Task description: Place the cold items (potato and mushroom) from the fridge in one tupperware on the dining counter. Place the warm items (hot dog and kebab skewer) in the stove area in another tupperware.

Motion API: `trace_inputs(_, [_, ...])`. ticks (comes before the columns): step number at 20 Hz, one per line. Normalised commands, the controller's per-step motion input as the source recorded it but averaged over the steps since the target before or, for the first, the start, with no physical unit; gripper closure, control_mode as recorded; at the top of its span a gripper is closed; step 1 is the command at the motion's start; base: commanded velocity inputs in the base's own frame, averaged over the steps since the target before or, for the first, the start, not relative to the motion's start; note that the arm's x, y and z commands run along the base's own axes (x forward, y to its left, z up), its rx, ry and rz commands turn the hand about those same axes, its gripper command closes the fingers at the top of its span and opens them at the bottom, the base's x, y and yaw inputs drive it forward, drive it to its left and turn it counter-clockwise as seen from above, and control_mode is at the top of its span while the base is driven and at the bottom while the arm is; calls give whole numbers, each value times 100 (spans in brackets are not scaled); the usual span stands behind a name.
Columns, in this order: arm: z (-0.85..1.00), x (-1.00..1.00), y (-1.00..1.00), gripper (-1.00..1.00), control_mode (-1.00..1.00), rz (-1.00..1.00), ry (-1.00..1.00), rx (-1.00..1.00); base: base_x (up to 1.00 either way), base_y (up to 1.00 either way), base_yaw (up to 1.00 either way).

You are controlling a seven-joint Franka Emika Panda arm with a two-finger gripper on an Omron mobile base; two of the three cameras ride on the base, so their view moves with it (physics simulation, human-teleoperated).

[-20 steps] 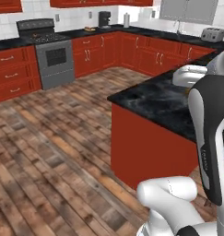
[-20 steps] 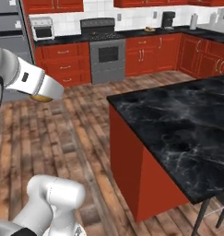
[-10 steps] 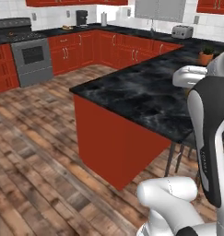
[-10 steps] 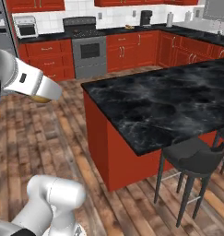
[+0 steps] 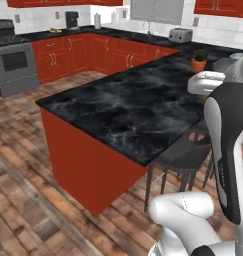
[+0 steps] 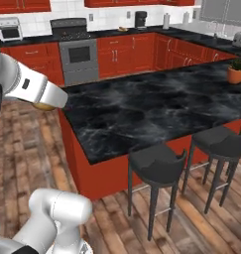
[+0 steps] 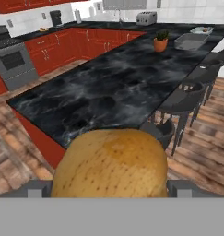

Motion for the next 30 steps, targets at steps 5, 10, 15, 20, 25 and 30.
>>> trace_inputs(5, [0,0,0,100,100,0,0,0,14,-100,0])
trace_inputs(10, [0,0,0,100,100,0,0,0,20,-100,0])
trace_inputs(15, [0,0,0,100,100,0,0,0,26,-100,0])
trace_inputs(20, [0,0,0,100,100,0,0,0,32,-100,0])
trace_inputs(25, [0,0,0,100,100,0,0,0,37,-100,0])
trace_inputs(30, [0,0,0,100,100,0,0,0,45,-100,0])
